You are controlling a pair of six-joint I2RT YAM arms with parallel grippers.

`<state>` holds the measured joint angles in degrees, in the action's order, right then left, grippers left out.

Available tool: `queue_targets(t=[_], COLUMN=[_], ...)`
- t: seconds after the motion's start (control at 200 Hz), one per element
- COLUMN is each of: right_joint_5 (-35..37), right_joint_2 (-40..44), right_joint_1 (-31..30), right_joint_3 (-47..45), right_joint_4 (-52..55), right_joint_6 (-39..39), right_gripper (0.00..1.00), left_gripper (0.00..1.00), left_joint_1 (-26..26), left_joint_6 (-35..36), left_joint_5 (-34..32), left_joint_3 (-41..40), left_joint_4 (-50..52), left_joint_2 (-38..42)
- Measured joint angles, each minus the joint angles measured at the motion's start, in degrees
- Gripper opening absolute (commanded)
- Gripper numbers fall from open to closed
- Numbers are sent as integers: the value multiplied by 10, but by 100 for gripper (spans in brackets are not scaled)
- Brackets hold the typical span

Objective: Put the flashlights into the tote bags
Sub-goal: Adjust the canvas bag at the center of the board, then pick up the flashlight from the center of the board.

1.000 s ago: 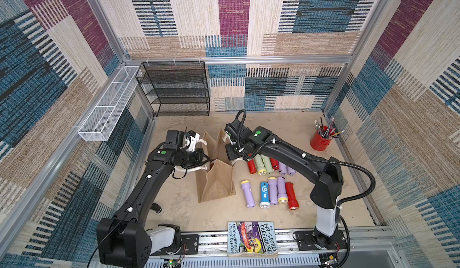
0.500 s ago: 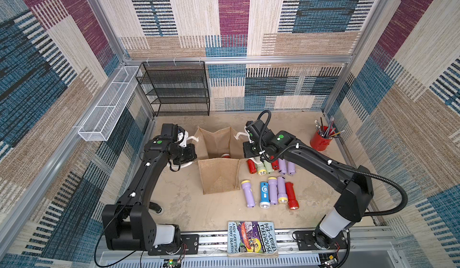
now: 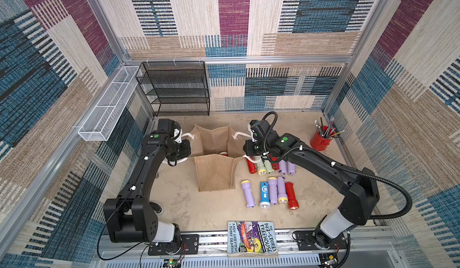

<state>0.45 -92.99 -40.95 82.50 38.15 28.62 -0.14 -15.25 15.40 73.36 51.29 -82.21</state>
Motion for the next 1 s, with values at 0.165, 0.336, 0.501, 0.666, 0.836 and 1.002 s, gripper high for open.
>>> queue_targets(t=[0.165,0.336,0.501,0.666,0.836,1.002], right_joint_5=[-16,-19,-16,22,61,76], right_joint_2=[-4,9,47,95,184,228], right_joint_1=[0,-1,2,41,127,218], right_joint_3=[17,43,65,51,-50,-174], right_joint_4=[-1,-1,-8,8,34,50], right_joint_6=[0,0,-7,-10,-7,-6], right_gripper=[62,71,75,79,81,80], left_gripper=[0,0,0,0,0,0], left_joint_1=[0,0,0,0,0,0], left_joint_6=[0,0,0,0,0,0], left_joint_5=[15,35,53,61,73,86], left_joint_3=[-1,-1,-1,-2,-4,-5], left_joint_4=[-2,-8,-15,-16,-20,-22], left_joint_2=[0,0,0,9,14,15])
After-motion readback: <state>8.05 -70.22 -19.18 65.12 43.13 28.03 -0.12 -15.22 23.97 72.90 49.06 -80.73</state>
